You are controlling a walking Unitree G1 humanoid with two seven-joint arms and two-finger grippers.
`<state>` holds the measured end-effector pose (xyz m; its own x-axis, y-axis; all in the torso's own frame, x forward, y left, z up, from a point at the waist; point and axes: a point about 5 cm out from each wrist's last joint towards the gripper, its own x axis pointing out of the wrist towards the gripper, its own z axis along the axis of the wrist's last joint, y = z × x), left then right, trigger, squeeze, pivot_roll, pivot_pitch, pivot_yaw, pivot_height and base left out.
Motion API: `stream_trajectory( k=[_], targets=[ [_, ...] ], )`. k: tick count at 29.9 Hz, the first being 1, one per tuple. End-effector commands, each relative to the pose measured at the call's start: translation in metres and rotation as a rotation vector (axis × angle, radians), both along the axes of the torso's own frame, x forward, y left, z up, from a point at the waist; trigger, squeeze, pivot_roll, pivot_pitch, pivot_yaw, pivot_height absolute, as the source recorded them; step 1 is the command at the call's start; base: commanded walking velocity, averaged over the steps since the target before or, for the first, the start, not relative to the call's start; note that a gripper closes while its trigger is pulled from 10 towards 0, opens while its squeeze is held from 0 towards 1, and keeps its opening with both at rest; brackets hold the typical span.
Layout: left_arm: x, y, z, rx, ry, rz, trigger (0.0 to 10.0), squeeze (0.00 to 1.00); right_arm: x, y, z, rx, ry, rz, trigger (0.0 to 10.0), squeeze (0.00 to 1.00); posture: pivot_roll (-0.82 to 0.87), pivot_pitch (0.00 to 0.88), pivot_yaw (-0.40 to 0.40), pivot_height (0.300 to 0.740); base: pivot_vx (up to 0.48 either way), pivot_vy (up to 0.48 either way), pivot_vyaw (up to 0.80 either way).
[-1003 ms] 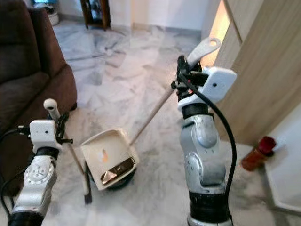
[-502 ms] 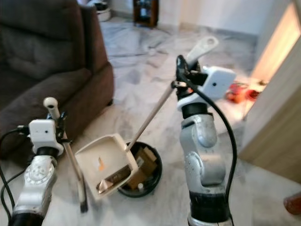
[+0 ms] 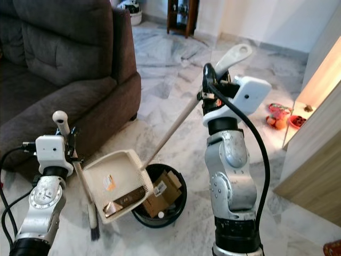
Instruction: Sweep floor
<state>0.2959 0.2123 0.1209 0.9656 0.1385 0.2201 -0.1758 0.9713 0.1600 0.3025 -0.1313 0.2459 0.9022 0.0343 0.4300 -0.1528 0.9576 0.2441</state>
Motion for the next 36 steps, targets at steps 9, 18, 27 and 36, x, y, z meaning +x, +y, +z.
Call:
stream_trajectory(
  k=[9, 18, 27, 36],
  targets=[
    [0.002, 0.000, 0.011, 0.023, -0.051, -0.006, 10.0, 0.01, -0.013, 0.008, 0.027, -0.013, -0.183, -0.034, 10.0, 0.00, 0.01, 0.062, -0.016, 0.740, 0.000, 0.000, 0.00],
    [0.002, 0.000, 0.011, 0.027, -0.053, -0.012, 10.0, 0.01, -0.025, 0.032, 0.031, -0.144, -0.289, 0.001, 10.0, 0.00, 0.01, 0.062, -0.014, 0.740, 0.000, 0.000, 0.00],
    [0.002, -0.001, 0.012, 0.031, -0.055, -0.018, 10.0, 0.01, -0.037, 0.056, 0.026, -0.218, -0.342, 0.087, 10.0, 0.00, 0.01, 0.064, -0.013, 0.740, 0.000, 0.000, 0.00],
    [0.003, -0.004, 0.013, 0.048, -0.061, -0.036, 10.0, 0.02, -0.057, 0.085, 0.025, -0.296, -0.433, 0.185, 10.0, 0.00, 0.01, 0.063, -0.010, 0.740, 0.000, 0.000, 0.00]
  ],
)
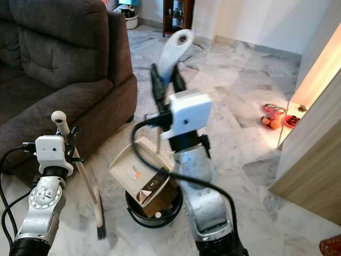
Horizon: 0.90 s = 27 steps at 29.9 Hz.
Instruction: Sweep floor
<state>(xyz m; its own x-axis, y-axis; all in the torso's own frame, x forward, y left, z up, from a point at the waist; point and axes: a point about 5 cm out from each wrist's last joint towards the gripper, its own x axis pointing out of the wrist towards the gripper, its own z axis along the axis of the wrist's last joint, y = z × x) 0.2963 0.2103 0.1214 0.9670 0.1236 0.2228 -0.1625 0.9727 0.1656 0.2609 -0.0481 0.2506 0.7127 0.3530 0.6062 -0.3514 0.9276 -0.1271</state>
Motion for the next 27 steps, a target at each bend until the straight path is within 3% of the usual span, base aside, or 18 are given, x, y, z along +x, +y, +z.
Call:
stream_trajectory(
  k=[1, 10, 17, 27],
  targets=[
    [0.003, -0.002, 0.012, 0.041, -0.059, -0.022, 10.0, 0.02, -0.015, 0.002, 0.021, 0.025, -0.140, 0.021, 10.0, 0.00, 0.01, 0.063, -0.010, 0.740, 0.000, 0.000, 0.00],
    [0.003, -0.003, 0.013, 0.046, -0.063, -0.025, 10.0, 0.02, -0.034, 0.025, 0.022, -0.022, -0.218, 0.089, 10.0, 0.00, 0.01, 0.062, -0.010, 0.740, 0.000, 0.000, 0.00],
    [0.002, -0.003, 0.013, 0.048, -0.063, -0.028, 10.0, 0.02, -0.041, 0.032, 0.021, -0.126, -0.298, 0.093, 10.0, 0.00, 0.01, 0.068, -0.011, 0.740, 0.000, 0.000, 0.00],
    [0.002, -0.004, 0.012, 0.050, -0.063, -0.031, 10.0, 0.02, -0.044, 0.037, 0.019, -0.164, -0.324, 0.088, 10.0, 0.00, 0.01, 0.068, -0.011, 0.740, 0.000, 0.000, 0.00]
  ],
)
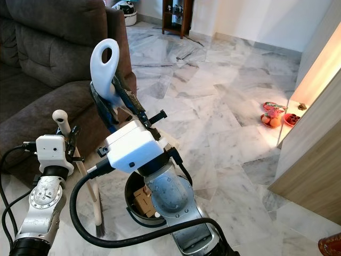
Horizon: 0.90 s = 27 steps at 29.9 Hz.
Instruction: Sweep floor
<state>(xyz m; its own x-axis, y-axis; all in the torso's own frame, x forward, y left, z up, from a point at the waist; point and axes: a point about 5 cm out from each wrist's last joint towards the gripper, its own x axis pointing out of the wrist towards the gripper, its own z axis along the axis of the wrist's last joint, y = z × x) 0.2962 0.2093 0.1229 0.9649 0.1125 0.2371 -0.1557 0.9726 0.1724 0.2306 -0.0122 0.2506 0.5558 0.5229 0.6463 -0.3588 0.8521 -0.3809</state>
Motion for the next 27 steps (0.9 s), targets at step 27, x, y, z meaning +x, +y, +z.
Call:
stream_trajectory(
  k=[27],
  targets=[
    [0.003, -0.007, 0.011, 0.040, -0.050, -0.038, 10.0, 0.02, 0.060, -0.090, 0.000, 0.057, 0.000, -0.505, 10.0, 0.00, 0.01, 0.068, -0.014, 0.740, 0.000, 0.000, 0.00]
  ],
)
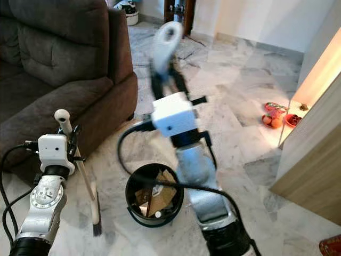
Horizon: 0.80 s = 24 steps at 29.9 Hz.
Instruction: Sweep floor
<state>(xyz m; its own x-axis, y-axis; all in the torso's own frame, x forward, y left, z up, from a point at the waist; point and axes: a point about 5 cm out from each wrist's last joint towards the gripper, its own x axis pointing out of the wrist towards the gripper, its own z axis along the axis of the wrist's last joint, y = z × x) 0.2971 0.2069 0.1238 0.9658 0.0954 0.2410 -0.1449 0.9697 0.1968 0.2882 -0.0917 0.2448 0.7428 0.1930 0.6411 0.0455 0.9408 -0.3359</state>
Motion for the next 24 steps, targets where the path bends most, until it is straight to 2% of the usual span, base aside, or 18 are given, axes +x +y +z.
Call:
stream_trajectory(
  k=[1, 3, 5, 8, 9, 11, 12, 15, 19, 24],
  targets=[
    [0.003, -0.005, 0.010, 0.014, -0.048, -0.028, 10.0, 0.01, 0.004, -0.014, 0.003, 0.004, -0.019, -0.063, 10.0, 0.00, 0.01, 0.069, -0.015, 0.740, 0.000, 0.000, 0.00],
    [0.003, -0.005, 0.009, 0.014, -0.048, -0.029, 10.0, 0.02, 0.006, -0.018, -0.001, 0.006, 0.000, -0.079, 10.0, 0.00, 0.01, 0.069, -0.015, 0.740, 0.000, 0.000, 0.00],
    [0.003, -0.007, 0.008, 0.010, -0.041, -0.045, 10.0, 0.01, 0.011, -0.035, -0.018, 0.041, 0.064, -0.146, 10.0, 0.00, 0.01, 0.069, -0.015, 0.740, 0.000, 0.000, 0.00],
    [0.003, -0.008, 0.008, 0.009, -0.040, -0.051, 10.0, 0.01, 0.013, -0.040, -0.024, 0.052, 0.082, -0.168, 10.0, 0.00, 0.01, 0.068, -0.015, 0.740, 0.000, 0.000, 0.00],
    [0.003, -0.009, 0.008, 0.008, -0.039, -0.057, 10.0, 0.01, 0.014, -0.049, -0.034, 0.052, 0.110, -0.206, 10.0, 0.00, 0.01, 0.068, -0.015, 0.740, 0.000, 0.000, 0.00],
    [0.002, -0.009, 0.008, 0.008, -0.039, -0.059, 10.0, 0.01, 0.015, -0.052, -0.037, 0.053, 0.121, -0.224, 10.0, 0.00, 0.01, 0.068, -0.015, 0.740, 0.000, 0.000, 0.00],
    [0.002, -0.009, 0.008, 0.007, -0.038, -0.062, 10.0, 0.01, 0.017, -0.062, -0.045, 0.061, 0.146, -0.261, 10.0, 0.00, 0.01, 0.068, -0.015, 0.740, 0.000, 0.000, 0.00],
    [0.002, -0.010, 0.007, 0.006, -0.034, -0.072, 10.0, 0.01, 0.018, -0.074, -0.057, 0.070, 0.188, -0.315, 10.0, 0.00, 0.01, 0.061, -0.014, 0.740, 0.000, 0.000, 0.00],
    [0.001, -0.012, 0.006, 0.003, -0.030, -0.089, 10.0, 0.01, 0.018, -0.086, -0.074, 0.047, 0.238, -0.372, 10.0, 0.00, 0.01, 0.059, -0.014, 0.740, 0.000, 0.000, 0.00],
    [-0.001, -0.016, 0.004, -0.001, -0.013, -0.126, 10.0, 0.01, 0.017, -0.096, -0.090, 0.097, 0.304, -0.395, 10.0, 0.00, 0.01, 0.057, -0.014, 0.740, 0.000, 0.000, 0.00]
  ],
)
